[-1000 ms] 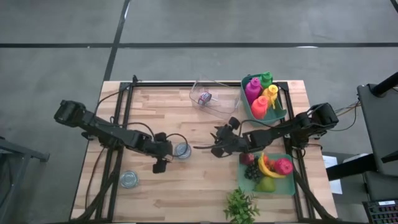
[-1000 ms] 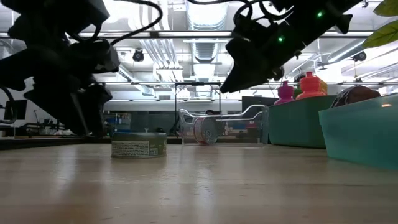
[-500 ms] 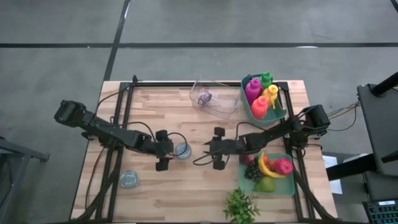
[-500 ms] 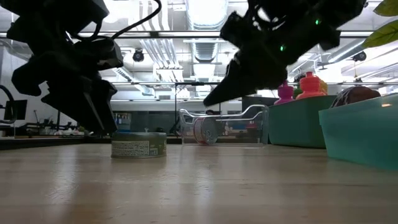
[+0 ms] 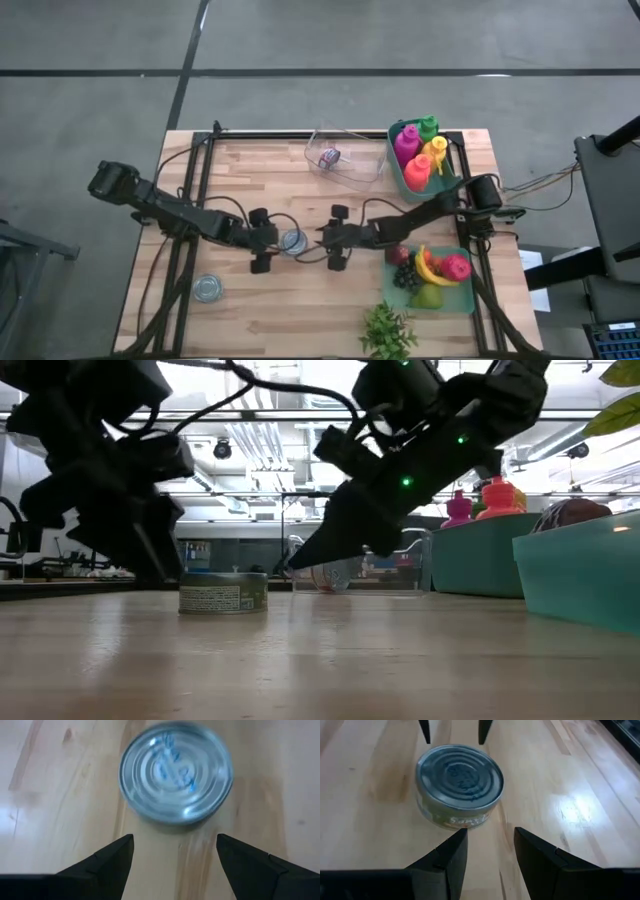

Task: Pick & Place Food Item
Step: Put the right green tuna can into the transparent bin

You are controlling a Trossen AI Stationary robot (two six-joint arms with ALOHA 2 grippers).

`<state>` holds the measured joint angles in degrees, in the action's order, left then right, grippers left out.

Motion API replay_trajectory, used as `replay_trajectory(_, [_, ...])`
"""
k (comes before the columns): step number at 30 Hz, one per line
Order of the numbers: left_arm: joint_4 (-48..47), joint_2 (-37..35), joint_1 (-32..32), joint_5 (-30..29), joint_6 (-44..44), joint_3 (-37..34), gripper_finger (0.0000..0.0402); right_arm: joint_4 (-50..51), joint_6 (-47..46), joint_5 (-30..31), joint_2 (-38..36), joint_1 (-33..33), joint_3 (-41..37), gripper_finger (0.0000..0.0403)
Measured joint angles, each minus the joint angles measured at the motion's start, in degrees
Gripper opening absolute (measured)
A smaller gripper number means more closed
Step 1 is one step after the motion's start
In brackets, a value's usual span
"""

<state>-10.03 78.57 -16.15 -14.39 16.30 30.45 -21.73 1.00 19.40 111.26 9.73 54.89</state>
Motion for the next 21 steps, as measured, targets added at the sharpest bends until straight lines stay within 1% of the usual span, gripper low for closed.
replay_trajectory(2, [0.2, 0.4, 0.0, 0.0, 0.3, -0.6, 0.0289, 0.1, -0.5, -0.2, 1.2, -0.3, 1.2, 0.0157])
replay_trajectory(4, [0.0, 0.5, 0.0, 0.0, 0.6, -1.3, 0.0289, 0.0, -0.8, -1.7, 2.3, -0.6, 2.3, 0.0157])
replay_trajectory(7, [2.5, 1.1, 0.0, 0.0, 0.7, -2.3, 0.0289, 0.2, -0.7, -4.2, 4.4, -0.9, 4.1, 0.0157])
replay_trajectory(9, [5.1, 1.5, 0.0, 0.0, 0.6, -2.7, 0.0289, 0.5, -0.6, -4.3, 5.5, -0.9, 5.1, 0.0157])
replay_trajectory(15, [6.2, 1.9, 0.0, 0.0, 0.6, -2.7, 0.0289, 0.4, -0.4, -4.5, 7.8, -0.9, 7.4, 0.0157])
replay_trajectory(21, [8.7, 1.9, 0.0, -0.1, 0.6, -2.8, 0.0289, 1.3, 0.4, -5.1, 8.1, -0.9, 8.6, 0.0157])
